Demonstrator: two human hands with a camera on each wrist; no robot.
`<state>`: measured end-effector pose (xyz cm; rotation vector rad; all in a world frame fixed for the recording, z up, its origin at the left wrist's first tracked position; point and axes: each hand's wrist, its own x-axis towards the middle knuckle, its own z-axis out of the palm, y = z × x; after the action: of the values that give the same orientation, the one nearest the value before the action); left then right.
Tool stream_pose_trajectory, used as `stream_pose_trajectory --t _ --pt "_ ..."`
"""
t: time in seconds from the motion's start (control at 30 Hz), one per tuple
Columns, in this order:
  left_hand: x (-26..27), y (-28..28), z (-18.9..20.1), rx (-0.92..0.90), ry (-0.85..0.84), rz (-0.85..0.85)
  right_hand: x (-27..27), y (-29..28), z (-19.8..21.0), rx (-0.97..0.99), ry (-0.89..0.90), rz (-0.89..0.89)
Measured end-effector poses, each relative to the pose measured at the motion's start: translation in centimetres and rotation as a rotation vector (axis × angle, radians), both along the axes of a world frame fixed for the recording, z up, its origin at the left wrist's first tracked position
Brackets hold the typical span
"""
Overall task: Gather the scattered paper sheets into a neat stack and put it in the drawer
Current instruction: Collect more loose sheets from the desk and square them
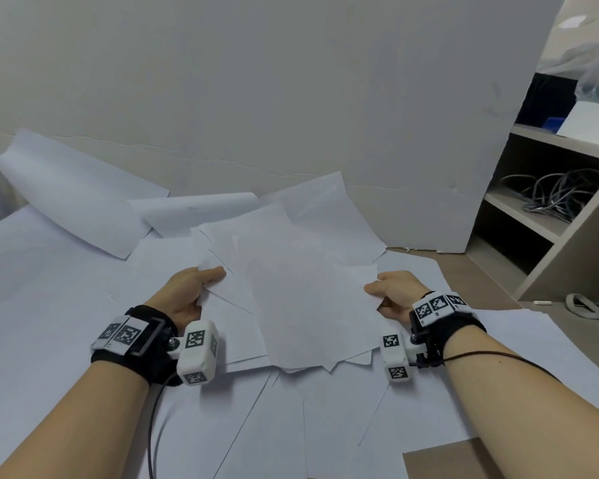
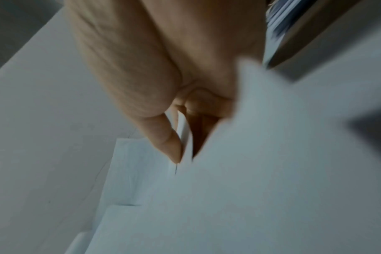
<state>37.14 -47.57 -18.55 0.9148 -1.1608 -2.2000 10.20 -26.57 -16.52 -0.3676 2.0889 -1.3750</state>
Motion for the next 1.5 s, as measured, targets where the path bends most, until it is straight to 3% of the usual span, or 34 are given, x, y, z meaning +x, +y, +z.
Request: stream_pose_trajectory --t 0.13,0.27,0.4,0.57,0.7,0.9,1.13,1.2,1.33,1.5 --pt "-0.7 1.0 0.2 0.110 0.024 0.000 0.3 -1.5 -0.5 -0.032 0.141 -0.069" --pt "-1.9 3.1 -0.2 0.163 0.095 0.011 1.6 -2.8 -1.4 -0.156 0.069 -0.128" --pt "-2.3 3.7 -0.6 0.163 0.103 0.088 3.3 -2.8 -2.1 -0.117 0.050 -0.084" --pt "-2.0 2.9 -1.0 0.001 -0.041 0.206 3.7 -2.0 -0.6 0.163 0.111 0.146" --pt "-1.2 2.5 -0.9 -0.191 -0.146 0.124 2.7 -1.8 1.3 0.149 -0.027 0.096" --pt "-0.4 1.8 0.0 -0.428 -0.065 0.111 2.1 -5.0 2.4 0.254 0.270 0.147" --pt "0.3 1.0 -0.2 -0.399 0.064 0.091 3.0 -7.5 2.3 -0.078 0.260 0.199" --pt "0.5 0.5 -0.5 -0.399 0.037 0.109 2.2 -7.4 1.9 -0.053 0.290 0.200" --pt "1.0 -0.2 -0.6 -0.402 0.051 0.103 -0.4 -6.8 1.9 0.117 0.418 0.035" --pt "1.3 -0.4 -0.4 -0.380 0.117 0.079 -1.2 -6.7 1.9 -0.068 0.041 0.048"
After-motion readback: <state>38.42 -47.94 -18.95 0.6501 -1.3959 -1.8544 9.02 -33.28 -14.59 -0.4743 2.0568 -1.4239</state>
